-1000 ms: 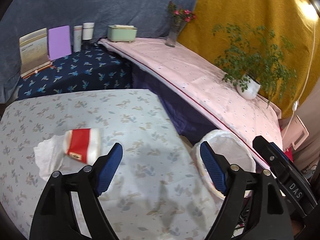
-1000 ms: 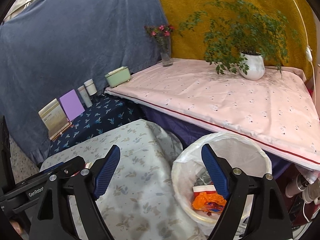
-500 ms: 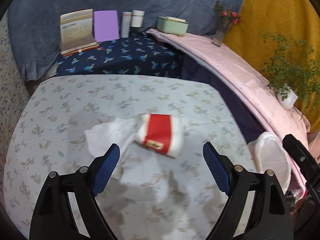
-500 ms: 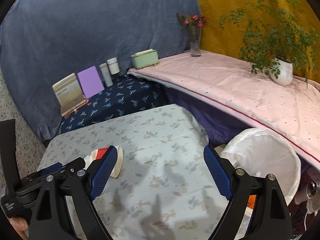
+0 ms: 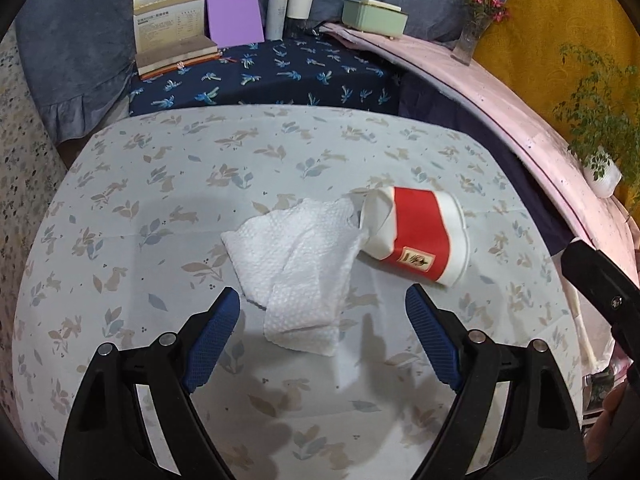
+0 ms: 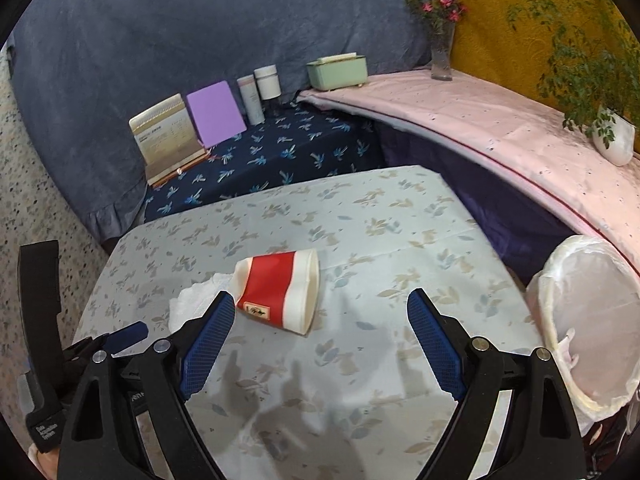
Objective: Collect trash
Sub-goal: 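Grasp the white tissue with the left tool while the right tool grasps the red-and-white cup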
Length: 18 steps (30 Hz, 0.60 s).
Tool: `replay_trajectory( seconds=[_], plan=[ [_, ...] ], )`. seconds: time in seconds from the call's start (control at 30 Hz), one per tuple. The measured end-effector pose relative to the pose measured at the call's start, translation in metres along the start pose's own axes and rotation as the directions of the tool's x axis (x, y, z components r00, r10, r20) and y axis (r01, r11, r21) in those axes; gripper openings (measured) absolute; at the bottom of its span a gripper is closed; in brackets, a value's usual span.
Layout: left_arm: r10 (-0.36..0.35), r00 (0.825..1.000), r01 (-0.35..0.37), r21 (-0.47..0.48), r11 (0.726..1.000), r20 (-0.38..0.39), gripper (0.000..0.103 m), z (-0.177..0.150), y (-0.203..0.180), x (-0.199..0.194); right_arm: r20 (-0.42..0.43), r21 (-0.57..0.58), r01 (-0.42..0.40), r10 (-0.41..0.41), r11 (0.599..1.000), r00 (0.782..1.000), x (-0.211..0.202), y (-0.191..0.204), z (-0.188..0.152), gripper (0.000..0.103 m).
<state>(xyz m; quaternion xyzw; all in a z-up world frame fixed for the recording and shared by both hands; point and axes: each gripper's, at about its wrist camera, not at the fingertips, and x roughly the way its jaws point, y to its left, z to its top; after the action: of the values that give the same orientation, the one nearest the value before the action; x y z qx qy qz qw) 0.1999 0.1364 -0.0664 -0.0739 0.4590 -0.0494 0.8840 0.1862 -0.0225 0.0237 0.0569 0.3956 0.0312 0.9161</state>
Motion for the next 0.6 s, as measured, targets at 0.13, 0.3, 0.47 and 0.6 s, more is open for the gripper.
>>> replay_trajectory(
  seconds=[0.13, 0.3, 0.47, 0.6],
  plan=[
    [-0.014, 0.999, 0.014, 0.007, 1.0, -0.03, 0.075, -0.001, 0.007, 0.015, -0.021, -0.021, 0.0, 0.0, 1.0, 1.0, 0.014, 0.013, -0.001, 0.084],
    [-0.039, 0.997, 0.04, 0.011, 0.999, -0.062, 0.06, 0.0, 0.012, 0.03, -0.039, -0.04, 0.006, -0.008, 0.999, 0.999, 0.029, 0.026, -0.001, 0.084],
    [-0.072, 0.994, 0.072, -0.003, 0.997, -0.083, 0.023, 0.002, 0.02, 0.039, -0.061, -0.049, 0.017, -0.02, 0.999, 0.998, 0.043, 0.034, -0.001, 0.084],
    [-0.099, 0.993, 0.095, -0.063, 0.993, -0.061, 0.01, 0.004, 0.039, 0.033, -0.081, -0.055, 0.028, -0.032, 0.998, 0.996, 0.057, 0.039, -0.002, 0.084]
  ],
)
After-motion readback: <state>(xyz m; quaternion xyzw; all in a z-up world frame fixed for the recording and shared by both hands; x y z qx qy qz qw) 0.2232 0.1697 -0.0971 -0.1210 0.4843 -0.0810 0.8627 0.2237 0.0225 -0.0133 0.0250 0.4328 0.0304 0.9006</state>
